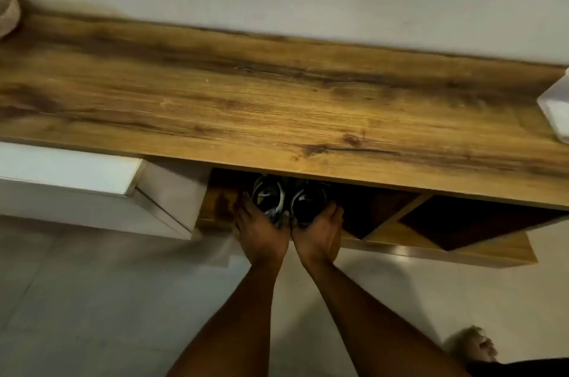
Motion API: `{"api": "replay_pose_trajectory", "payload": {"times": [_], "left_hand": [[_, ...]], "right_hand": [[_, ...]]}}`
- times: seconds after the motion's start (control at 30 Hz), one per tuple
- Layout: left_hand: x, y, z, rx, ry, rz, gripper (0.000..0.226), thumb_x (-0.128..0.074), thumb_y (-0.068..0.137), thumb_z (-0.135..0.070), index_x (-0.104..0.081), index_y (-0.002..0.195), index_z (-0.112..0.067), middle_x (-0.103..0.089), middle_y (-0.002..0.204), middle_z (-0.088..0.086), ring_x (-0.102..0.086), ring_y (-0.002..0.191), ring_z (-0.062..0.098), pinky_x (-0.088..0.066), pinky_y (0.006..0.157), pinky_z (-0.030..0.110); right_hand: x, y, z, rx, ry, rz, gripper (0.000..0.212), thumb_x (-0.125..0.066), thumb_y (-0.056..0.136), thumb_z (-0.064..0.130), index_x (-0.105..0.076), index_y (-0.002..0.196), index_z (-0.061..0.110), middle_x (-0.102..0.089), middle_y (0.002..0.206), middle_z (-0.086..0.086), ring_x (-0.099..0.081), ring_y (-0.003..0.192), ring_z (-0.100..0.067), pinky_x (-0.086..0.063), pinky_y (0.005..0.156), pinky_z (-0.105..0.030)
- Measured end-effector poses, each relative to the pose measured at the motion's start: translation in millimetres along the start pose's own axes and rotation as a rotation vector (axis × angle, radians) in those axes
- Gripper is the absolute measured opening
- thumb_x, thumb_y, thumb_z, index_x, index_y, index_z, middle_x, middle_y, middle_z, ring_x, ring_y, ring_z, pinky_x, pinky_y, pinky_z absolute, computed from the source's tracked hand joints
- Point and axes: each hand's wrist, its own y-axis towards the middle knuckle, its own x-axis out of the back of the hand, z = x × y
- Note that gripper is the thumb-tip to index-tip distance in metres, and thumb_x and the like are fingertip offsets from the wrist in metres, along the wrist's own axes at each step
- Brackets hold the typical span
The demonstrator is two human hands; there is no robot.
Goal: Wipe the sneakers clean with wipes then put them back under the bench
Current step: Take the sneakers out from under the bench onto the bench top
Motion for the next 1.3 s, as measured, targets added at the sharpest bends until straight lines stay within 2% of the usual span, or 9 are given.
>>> {"api": "replay_pose_trajectory", "payload": {"times": [0.1,0.27,0.63,0.73,0.97,1.03,1.13,1.23,1.3], "left_hand": [[-3.8,20.4,0.5,0.027,0.035,0.094,0.107,-0.076,0.085,-0.058,-0.02,0.161,-0.008,-0.044,0.156,0.022,-0.047,0.141,0.042,-0.046,0.108,0.053],[-11.3,36.4,6.5,0.045,0.055,0.154,0.097,-0.075,0.088,-0.051,-0.02,0.157,-0.012,-0.057,0.143,0.022,-0.061,0.125,0.043,-0.055,0.095,0.047],[3.6,-33.5,17.4,0.058,-0.166,0.079,0.084,-0.086,0.081,-0.03,-0.037,0.147,-0.014,-0.06,0.141,0.015,-0.06,0.127,0.039,-0.056,0.1,0.051],[5.4,-47.2,23.8,0.085,-0.163,0.092,0.092,-0.089,0.077,-0.031,-0.034,0.15,-0.017,-0.059,0.136,0.016,-0.061,0.124,0.039,-0.057,0.098,0.052],[-4.4,-63.7,36.5,0.118,-0.259,0.077,0.098,-0.09,0.075,-0.029,-0.031,0.153,-0.022,-0.062,0.137,0.01,-0.062,0.123,0.034,-0.057,0.099,0.052],[-9.4,-58.4,34.6,0.164,-0.363,0.062,0.086,-0.093,0.071,-0.028,-0.044,0.141,-0.023,-0.067,0.127,0.002,-0.066,0.117,0.027,-0.058,0.095,0.042],[-15.6,-53.5,31.7,0.259,-0.547,0.063,0.066,-0.095,0.069,-0.019,-0.06,0.125,-0.023,-0.068,0.116,-0.011,-0.065,0.11,0.013,-0.047,0.091,0.012],[-19.8,-54.1,30.7,0.313,-0.605,0.086,0.07,-0.095,0.071,-0.018,-0.065,0.134,-0.018,-0.07,0.119,-0.01,-0.065,0.11,0.009,-0.046,0.091,0.011],[-19.9,-54.3,30.3,0.314,-0.595,0.069,0.064,-0.095,0.07,-0.019,-0.068,0.129,-0.017,-0.07,0.113,-0.011,-0.067,0.104,0.009,-0.046,0.086,0.006]], "right_hand": [[-7.8,6.4,3.6,-0.084,-0.02,0.074,0.1,-0.083,0.073,0.056,-0.04,0.147,0.005,-0.047,0.143,-0.015,-0.051,0.13,-0.035,-0.052,0.1,-0.042],[-17.8,16.3,4.1,-0.057,-0.127,0.096,0.096,-0.084,0.07,0.06,-0.046,0.138,0.004,-0.052,0.135,-0.016,-0.053,0.124,-0.034,-0.053,0.096,-0.042],[-3.3,-23.1,-34.2,-0.003,-0.183,0.101,0.09,-0.086,0.065,0.057,-0.049,0.131,0.008,-0.056,0.126,-0.013,-0.057,0.116,-0.033,-0.051,0.091,-0.044],[-4.5,-33.3,-46.6,-0.004,-0.125,0.111,0.097,-0.09,0.058,0.056,-0.045,0.13,0.009,-0.054,0.125,-0.014,-0.056,0.115,-0.035,-0.052,0.09,-0.045],[-16.5,-34.4,-61.2,-0.112,0.26,0.188,0.111,-0.098,0.054,0.032,-0.034,0.142,0.011,-0.047,0.138,-0.016,-0.054,0.124,-0.039,-0.053,0.097,-0.042],[-16.9,-29.1,-62.2,-0.147,0.318,0.198,0.119,-0.099,0.054,0.033,-0.032,0.15,0.013,-0.047,0.144,-0.015,-0.051,0.13,-0.037,-0.049,0.103,-0.041],[-18.0,-24.1,-62.9,-0.134,0.393,0.238,0.125,-0.099,0.055,0.028,-0.027,0.156,0.019,-0.047,0.15,-0.009,-0.048,0.138,-0.031,-0.046,0.11,-0.038],[-19.6,-23.8,-64.0,-0.13,0.392,0.223,0.122,-0.098,0.057,0.03,-0.029,0.157,0.021,-0.049,0.15,-0.008,-0.049,0.137,-0.032,-0.046,0.11,-0.039],[-17.6,-24.6,-63.6,-0.129,0.366,0.211,0.12,-0.096,0.058,0.036,-0.03,0.157,0.023,-0.049,0.149,-0.009,-0.048,0.136,-0.034,-0.045,0.109,-0.041]]}}
